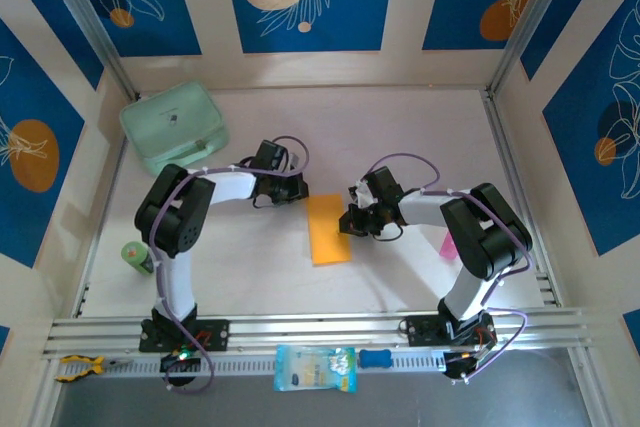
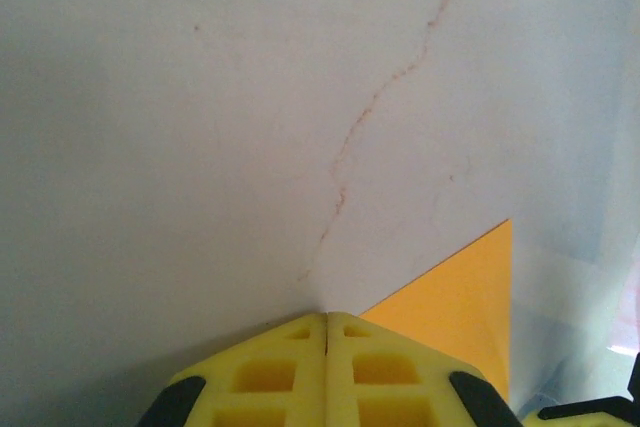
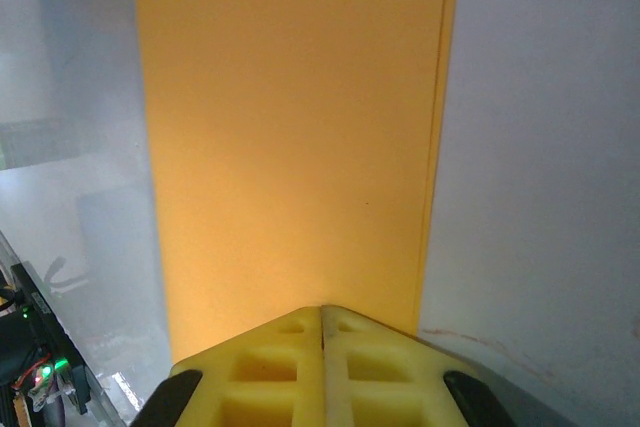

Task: Fold a paper plane with a square sheet of paper (pick it up from the middle)
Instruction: First fold the square sheet of paper in half at the center of the table.

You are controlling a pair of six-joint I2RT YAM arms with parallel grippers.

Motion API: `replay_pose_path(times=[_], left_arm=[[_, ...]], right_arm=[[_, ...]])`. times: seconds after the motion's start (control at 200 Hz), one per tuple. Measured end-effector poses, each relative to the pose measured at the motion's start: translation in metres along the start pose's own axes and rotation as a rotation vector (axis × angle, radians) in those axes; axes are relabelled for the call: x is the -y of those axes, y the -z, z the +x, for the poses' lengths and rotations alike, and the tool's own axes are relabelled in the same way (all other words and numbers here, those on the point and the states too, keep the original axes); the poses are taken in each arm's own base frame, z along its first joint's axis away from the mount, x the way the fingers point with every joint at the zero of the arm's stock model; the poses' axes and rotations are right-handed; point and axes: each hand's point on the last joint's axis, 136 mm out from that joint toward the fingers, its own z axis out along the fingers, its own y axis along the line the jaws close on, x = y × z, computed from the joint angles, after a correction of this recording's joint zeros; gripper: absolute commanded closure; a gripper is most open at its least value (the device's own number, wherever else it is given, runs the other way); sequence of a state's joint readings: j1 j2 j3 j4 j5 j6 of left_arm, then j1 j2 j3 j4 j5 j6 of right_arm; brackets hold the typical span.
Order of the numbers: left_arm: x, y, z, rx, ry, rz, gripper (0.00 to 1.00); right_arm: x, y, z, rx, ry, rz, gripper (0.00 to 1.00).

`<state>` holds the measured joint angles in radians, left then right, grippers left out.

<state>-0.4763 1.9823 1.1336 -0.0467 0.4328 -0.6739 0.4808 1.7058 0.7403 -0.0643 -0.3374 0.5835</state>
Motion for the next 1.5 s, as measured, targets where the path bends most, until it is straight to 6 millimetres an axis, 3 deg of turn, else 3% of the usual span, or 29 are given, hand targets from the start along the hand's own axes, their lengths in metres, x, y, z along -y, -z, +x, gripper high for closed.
replay_pose_path(times=[0.42, 0.825, 1.085, 1.135, 1.295, 1.5], left_arm=[[-0.001, -0.002, -0.004, -0.023, -0.003, -0.030, 0.98], [-0.026, 0.021, -0.019, 0.041, 0.033, -0.170, 0.96], [0.005, 0.050, -0.026, 0.081, -0.049, -0.099, 0.95], [0.012, 0.059, -0.026, 0.089, -0.071, -0.084, 0.94], [0.020, 0.074, -0.017, 0.103, -0.133, -0.053, 0.94], [0.030, 0.069, -0.005, 0.061, -0.155, 0.035, 0.92]], right_arm=[[0.000, -0.001, 0.000, 0.001, 0.011, 0.003, 1.00], [-0.001, 0.001, 0.003, -0.023, 0.024, 0.020, 1.00], [-0.015, 0.005, 0.013, -0.078, 0.020, 0.094, 0.88], [-0.022, 0.011, 0.013, -0.059, 0.023, 0.105, 0.82], [-0.040, 0.042, 0.014, 0.082, 0.035, 0.138, 0.79], [-0.011, 0.061, 0.047, 0.165, -0.106, 0.166, 0.77]])
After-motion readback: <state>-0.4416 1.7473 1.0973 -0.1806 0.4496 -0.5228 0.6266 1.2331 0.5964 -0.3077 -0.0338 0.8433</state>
